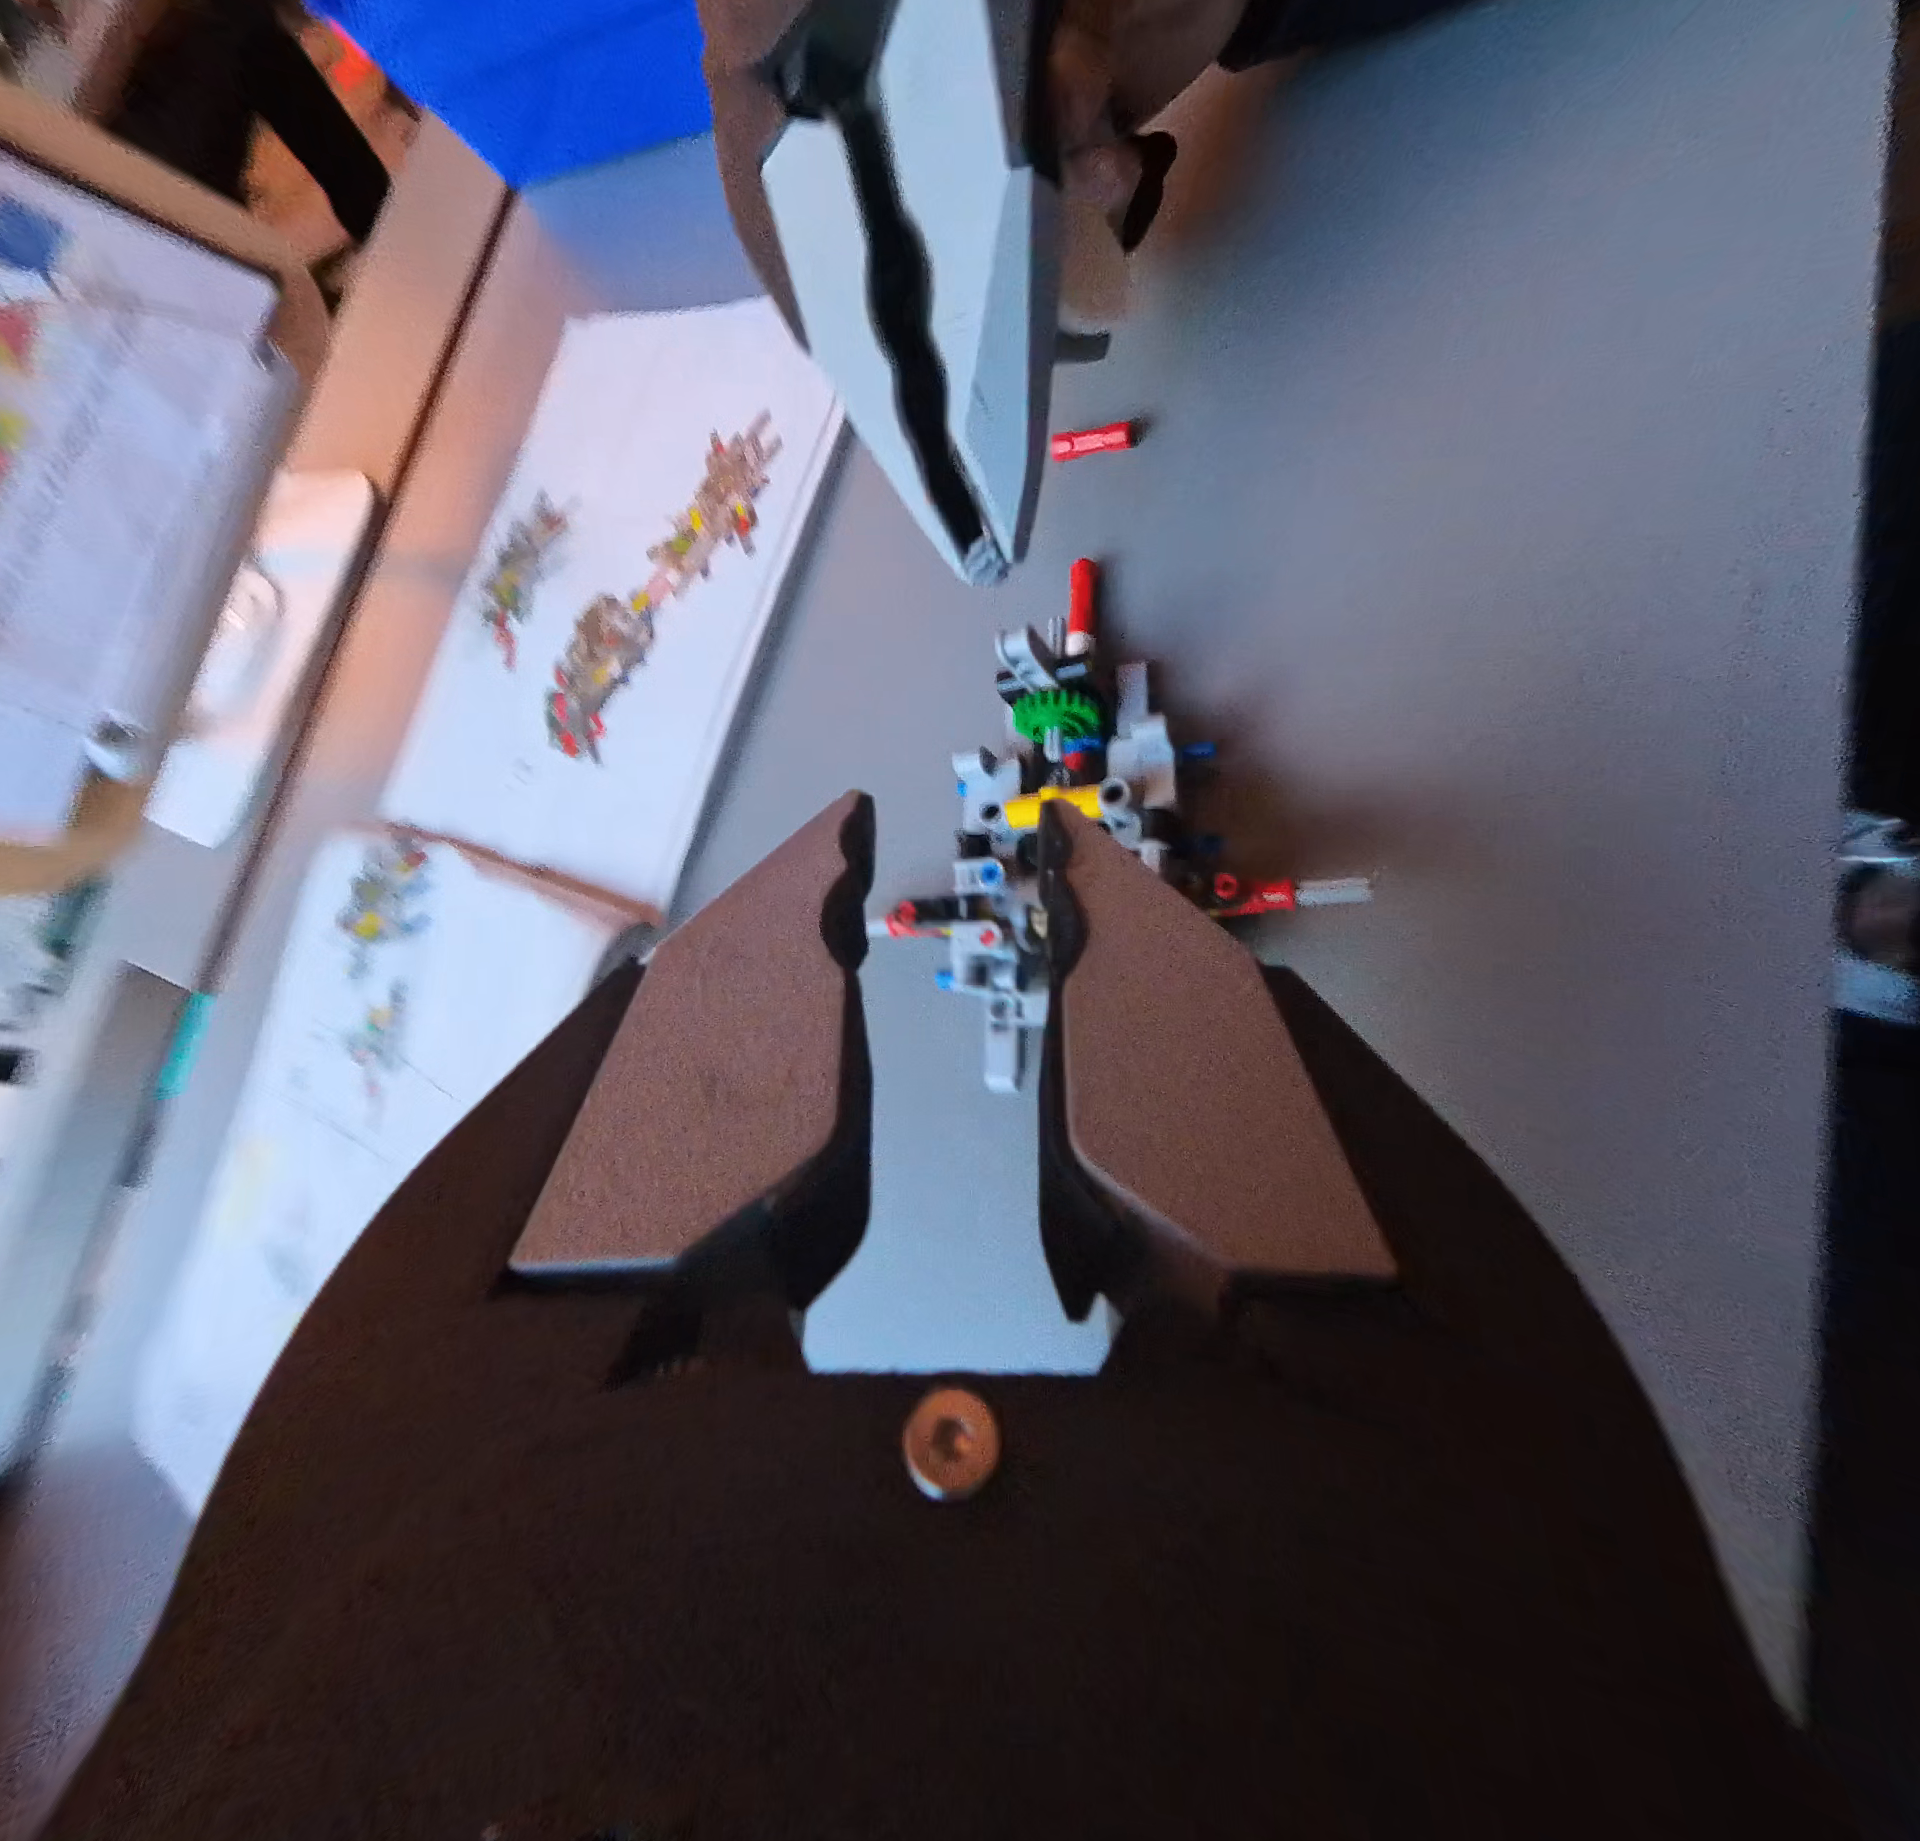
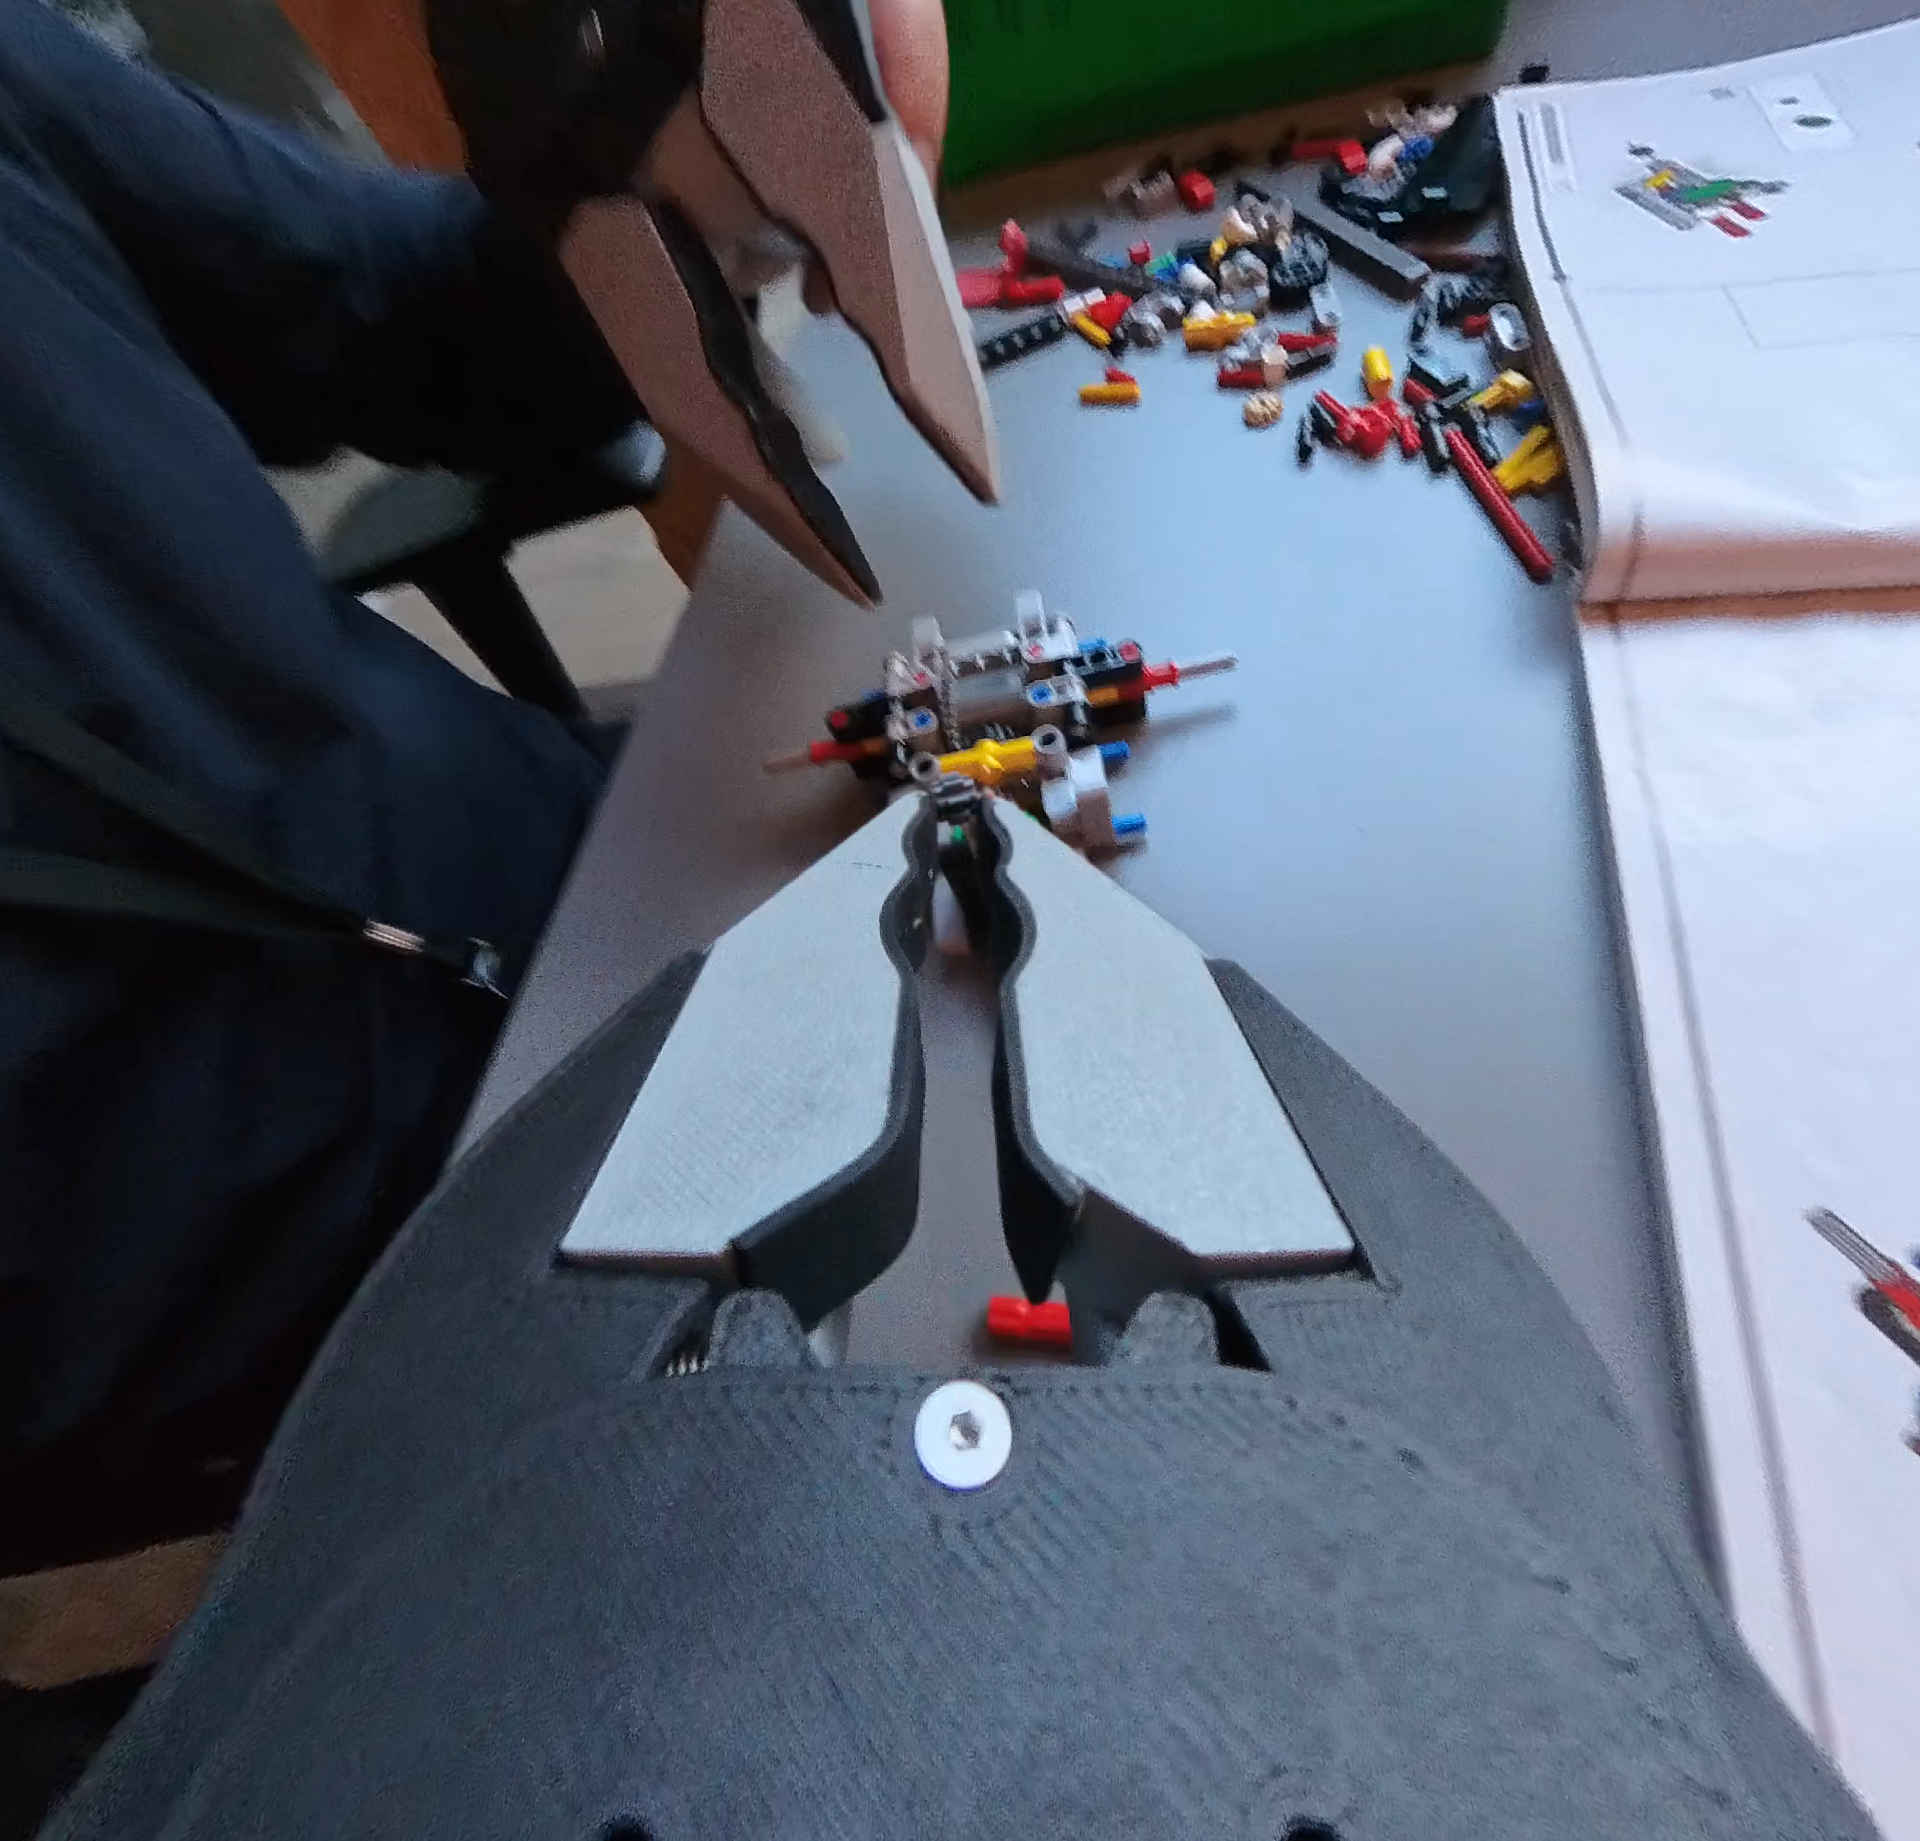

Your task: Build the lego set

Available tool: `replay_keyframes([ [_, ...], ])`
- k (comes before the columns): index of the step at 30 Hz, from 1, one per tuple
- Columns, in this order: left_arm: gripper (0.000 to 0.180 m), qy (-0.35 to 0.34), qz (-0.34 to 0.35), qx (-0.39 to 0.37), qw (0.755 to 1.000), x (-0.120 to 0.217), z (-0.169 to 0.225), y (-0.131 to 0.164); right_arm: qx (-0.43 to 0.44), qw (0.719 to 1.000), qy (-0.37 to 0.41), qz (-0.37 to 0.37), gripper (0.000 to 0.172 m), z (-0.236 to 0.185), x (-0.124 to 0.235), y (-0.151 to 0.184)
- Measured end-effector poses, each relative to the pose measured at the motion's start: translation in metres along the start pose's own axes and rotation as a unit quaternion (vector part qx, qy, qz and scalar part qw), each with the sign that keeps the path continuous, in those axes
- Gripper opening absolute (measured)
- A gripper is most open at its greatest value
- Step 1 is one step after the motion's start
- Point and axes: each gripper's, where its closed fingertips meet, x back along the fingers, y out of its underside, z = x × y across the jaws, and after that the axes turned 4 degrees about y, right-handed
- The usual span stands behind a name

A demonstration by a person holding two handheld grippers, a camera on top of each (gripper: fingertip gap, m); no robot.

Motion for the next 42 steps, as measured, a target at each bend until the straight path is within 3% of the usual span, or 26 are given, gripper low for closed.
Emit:
replay_keyframes([
  [5, 0.025, 0.011, 0.026, -0.060, 0.998, -0.020, 0.004, -0.025, -0.050, 0.996, -0.051, 0.049, 0.003, -0.011, 0.001, -0.023],
  [12, 0.007, -0.052, 0.055, -0.107, 0.991, -0.018, -0.007, -0.040, -0.114, 0.986, -0.102, 0.074, 0.004, -0.014, 0.003, -0.030],
  [27, 0.003, -0.028, 0.056, -0.116, 0.991, -0.020, -0.001, -0.043, -0.153, 0.977, -0.133, 0.070, 0.004, -0.015, -0.001, -0.027],
  [34, 0.003, -0.011, 0.036, -0.084, 0.996, -0.022, -0.002, -0.033, -0.157, 0.978, -0.118, 0.066, 0.004, -0.010, -0.008, -0.024],
  [37, 0.003, 0.007, 0.016, -0.056, 0.998, -0.022, -0.002, -0.023, -0.147, 0.983, -0.090, 0.054, 0.014, -0.005, -0.009, -0.021],
  [42, 0.003, 0.096, -0.098, 0.041, 0.990, -0.026, 0.013, 0.021, -0.068, 0.997, 0.018, 0.005, 0.019, 0.012, 0.000, -0.004],
])
